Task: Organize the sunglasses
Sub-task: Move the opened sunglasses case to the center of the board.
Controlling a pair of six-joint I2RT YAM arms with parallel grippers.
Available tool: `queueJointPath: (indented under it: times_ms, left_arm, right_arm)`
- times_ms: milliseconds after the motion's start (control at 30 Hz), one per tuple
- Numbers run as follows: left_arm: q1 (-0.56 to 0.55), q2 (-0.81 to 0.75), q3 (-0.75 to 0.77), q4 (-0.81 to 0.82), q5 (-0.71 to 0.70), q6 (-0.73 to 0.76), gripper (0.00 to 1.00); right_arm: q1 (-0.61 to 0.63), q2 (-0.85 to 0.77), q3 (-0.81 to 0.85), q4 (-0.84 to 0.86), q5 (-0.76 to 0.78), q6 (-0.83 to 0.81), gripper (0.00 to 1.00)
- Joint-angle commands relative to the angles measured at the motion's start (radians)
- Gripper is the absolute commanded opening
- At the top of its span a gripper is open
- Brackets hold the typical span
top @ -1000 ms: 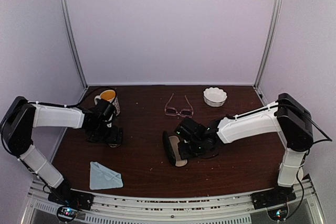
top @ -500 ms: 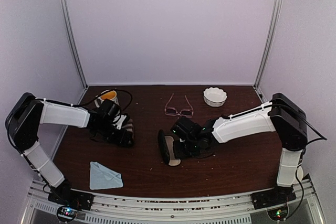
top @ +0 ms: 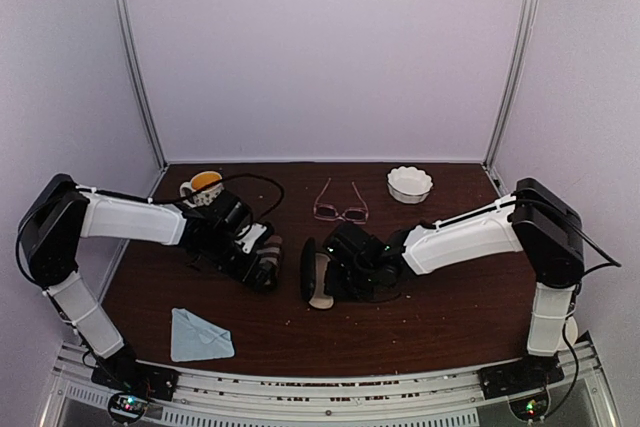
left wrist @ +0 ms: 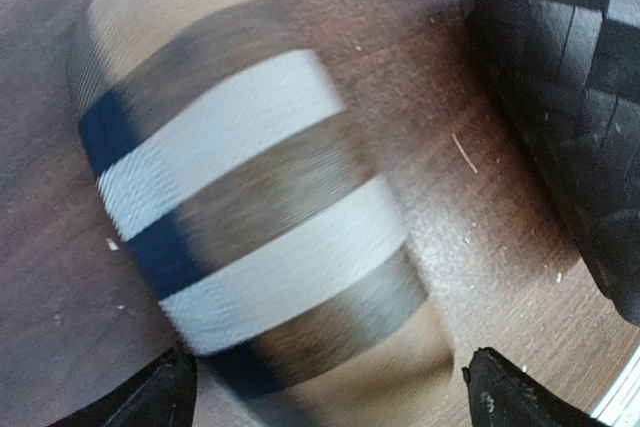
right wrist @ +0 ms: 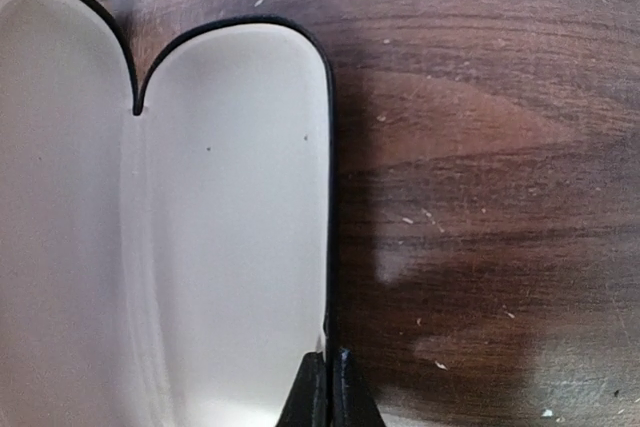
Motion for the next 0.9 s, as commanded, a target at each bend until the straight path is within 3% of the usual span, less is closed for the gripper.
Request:
queueJointPath:
  times_ms: [0, 233, 633, 867]
  left_arm:
    - [-0.005, -0.057, 0.031, -0.028, -0.017, 0.007, 0.98]
    - [-0.005, -0.182, 0.05, -0.107, -0.036, -0.019, 0.98]
    - [-0.003, -0.566, 0.033, -0.403, -0.257, -0.048, 0.98]
    - [-0.003, -0.723, -0.034, -0.418, -0.311, -0.056, 0.98]
  right_arm:
    - [0.015, -0.019, 0.002, 0.054, 0.044, 0.091, 0.0]
    - [0.042, 0.045, 0.114, 0.013, 0.064, 0.122, 0.0]
    - [0.063, 0.176, 0.26, -0.083, 0.11, 0.125, 0.0]
    - [0.075, 0.221, 0.309, -0.113, 0.109, 0.123, 0.0]
